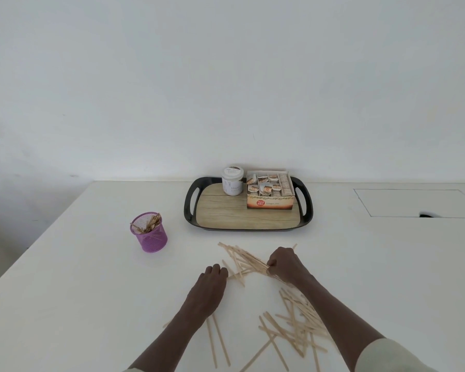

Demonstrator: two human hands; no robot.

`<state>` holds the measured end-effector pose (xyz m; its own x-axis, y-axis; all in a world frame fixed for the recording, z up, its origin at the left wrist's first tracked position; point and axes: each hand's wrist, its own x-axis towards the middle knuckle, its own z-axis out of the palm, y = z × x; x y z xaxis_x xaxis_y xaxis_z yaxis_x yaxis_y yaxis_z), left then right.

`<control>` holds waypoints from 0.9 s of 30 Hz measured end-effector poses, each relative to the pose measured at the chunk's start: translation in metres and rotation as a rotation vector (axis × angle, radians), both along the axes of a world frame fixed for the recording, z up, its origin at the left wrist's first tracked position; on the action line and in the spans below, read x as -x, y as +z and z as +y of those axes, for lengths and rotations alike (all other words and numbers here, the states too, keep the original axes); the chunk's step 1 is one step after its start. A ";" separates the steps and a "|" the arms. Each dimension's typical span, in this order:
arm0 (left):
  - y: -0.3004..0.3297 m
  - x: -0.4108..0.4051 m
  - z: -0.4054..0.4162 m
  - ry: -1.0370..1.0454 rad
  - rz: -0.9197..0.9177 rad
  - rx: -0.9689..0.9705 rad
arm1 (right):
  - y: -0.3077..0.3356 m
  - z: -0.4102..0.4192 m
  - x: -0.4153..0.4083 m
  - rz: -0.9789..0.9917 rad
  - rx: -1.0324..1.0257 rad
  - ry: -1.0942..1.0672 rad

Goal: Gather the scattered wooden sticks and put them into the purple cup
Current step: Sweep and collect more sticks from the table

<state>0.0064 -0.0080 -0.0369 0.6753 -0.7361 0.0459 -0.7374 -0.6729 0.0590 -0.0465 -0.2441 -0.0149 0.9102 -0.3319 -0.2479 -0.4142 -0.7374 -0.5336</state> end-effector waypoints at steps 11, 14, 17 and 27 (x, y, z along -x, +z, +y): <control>0.000 -0.005 -0.005 0.448 0.785 0.434 | 0.023 -0.004 0.007 -0.065 0.002 -0.028; 0.007 0.008 -0.018 0.647 1.095 0.720 | 0.029 -0.009 0.008 -0.058 -0.051 -0.073; 0.018 0.022 -0.041 0.948 1.445 1.049 | 0.039 -0.005 0.007 -0.101 -0.123 -0.101; 0.042 0.038 -0.090 0.963 1.858 1.345 | 0.055 0.030 0.011 -0.172 -0.141 -0.080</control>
